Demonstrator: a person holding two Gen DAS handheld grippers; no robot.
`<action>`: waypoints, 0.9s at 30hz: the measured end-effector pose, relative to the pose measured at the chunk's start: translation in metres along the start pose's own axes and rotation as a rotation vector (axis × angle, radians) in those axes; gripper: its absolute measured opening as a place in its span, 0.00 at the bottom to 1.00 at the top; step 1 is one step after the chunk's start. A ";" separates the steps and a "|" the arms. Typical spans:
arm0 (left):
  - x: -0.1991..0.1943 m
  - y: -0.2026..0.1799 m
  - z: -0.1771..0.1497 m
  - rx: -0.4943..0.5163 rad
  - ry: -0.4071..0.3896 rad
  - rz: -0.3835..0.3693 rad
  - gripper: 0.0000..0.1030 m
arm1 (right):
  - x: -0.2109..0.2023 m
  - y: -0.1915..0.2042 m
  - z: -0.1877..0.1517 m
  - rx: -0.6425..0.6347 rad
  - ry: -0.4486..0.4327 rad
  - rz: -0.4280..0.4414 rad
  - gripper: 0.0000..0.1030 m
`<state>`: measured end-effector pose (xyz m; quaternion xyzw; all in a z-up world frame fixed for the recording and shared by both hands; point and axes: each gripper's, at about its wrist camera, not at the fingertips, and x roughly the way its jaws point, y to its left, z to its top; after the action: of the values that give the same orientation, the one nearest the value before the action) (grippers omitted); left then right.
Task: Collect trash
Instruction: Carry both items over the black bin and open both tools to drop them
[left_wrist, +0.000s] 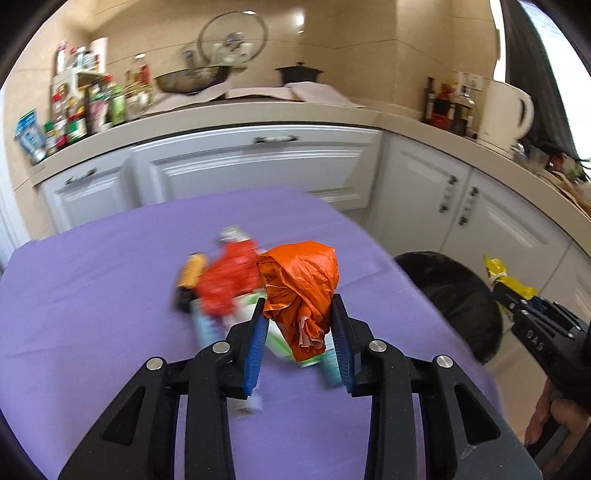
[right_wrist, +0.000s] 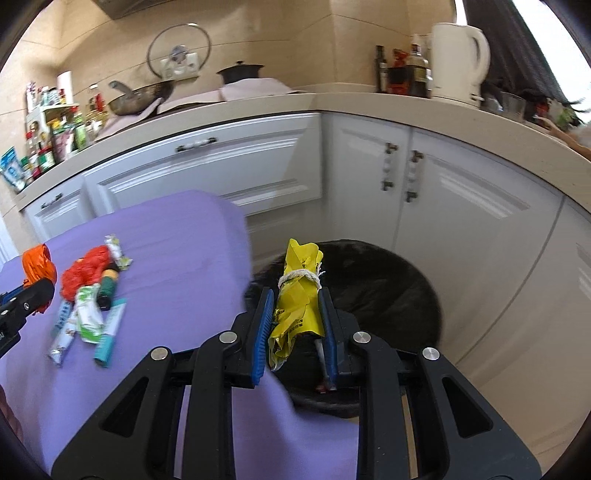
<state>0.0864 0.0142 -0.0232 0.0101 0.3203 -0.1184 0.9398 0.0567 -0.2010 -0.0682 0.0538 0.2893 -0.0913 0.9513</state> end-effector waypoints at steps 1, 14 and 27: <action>0.003 -0.010 0.002 0.011 -0.002 -0.014 0.33 | 0.001 -0.007 0.000 0.005 -0.002 -0.012 0.23; 0.051 -0.100 0.006 0.103 0.048 -0.094 0.33 | 0.019 -0.060 -0.004 0.037 0.004 -0.086 0.23; 0.077 -0.136 0.006 0.135 0.078 -0.091 0.33 | 0.037 -0.082 -0.007 0.063 0.021 -0.096 0.23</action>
<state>0.1179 -0.1348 -0.0578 0.0633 0.3482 -0.1819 0.9174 0.0660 -0.2853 -0.0986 0.0710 0.2984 -0.1453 0.9407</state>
